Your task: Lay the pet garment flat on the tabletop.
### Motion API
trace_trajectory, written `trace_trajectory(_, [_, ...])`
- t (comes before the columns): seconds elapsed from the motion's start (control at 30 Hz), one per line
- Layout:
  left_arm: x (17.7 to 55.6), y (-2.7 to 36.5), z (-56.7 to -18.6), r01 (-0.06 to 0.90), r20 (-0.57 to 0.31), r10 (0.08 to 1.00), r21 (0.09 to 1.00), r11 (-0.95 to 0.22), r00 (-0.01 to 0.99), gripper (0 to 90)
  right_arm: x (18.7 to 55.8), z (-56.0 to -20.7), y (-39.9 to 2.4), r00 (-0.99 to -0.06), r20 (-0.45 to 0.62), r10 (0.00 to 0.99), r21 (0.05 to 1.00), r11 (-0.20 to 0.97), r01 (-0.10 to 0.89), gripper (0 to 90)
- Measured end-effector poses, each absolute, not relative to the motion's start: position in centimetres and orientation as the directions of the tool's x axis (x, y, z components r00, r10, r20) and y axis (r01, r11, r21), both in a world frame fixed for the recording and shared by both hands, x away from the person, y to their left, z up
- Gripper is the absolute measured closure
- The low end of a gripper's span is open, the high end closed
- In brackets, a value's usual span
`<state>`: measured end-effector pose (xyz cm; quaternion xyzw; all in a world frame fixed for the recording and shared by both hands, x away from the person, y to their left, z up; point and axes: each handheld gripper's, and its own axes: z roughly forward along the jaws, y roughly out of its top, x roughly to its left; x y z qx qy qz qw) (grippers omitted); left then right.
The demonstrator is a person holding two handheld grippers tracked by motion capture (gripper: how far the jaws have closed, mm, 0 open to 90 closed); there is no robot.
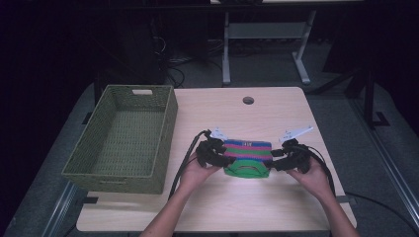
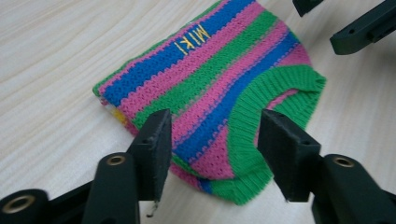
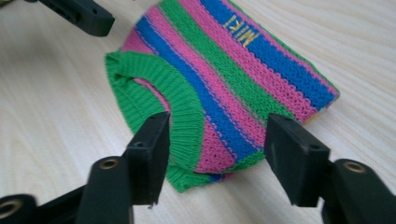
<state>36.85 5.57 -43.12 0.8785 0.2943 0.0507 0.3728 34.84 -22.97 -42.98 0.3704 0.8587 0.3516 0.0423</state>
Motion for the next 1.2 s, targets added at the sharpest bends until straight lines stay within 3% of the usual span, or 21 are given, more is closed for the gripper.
trace_trajectory(0.37, [37.4, 4.6, -45.1, 0.478, -0.118, 0.532, 0.629, -0.613, 0.838, 73.4, 35.8, -44.5, -22.1, -0.719, 0.179, 0.672, 0.606, 0.501, 0.618, 70.6])
trace_trajectory(0.47, [37.4, 4.6, -45.1, 0.478, -0.115, 0.534, 0.628, -0.614, 0.838, 75.0, 36.0, -45.0, -21.8, -0.714, 0.182, 0.676, 0.590, 0.506, 0.629, 76.3])
trace_trajectory(1.2, [34.8, 6.2, -45.1, 0.459, -0.123, 0.500, 0.621, -0.635, 0.857, 71.2, 34.0, -45.3, -20.8, -0.758, 0.177, 0.628, 0.584, 0.553, 0.594, 79.5])
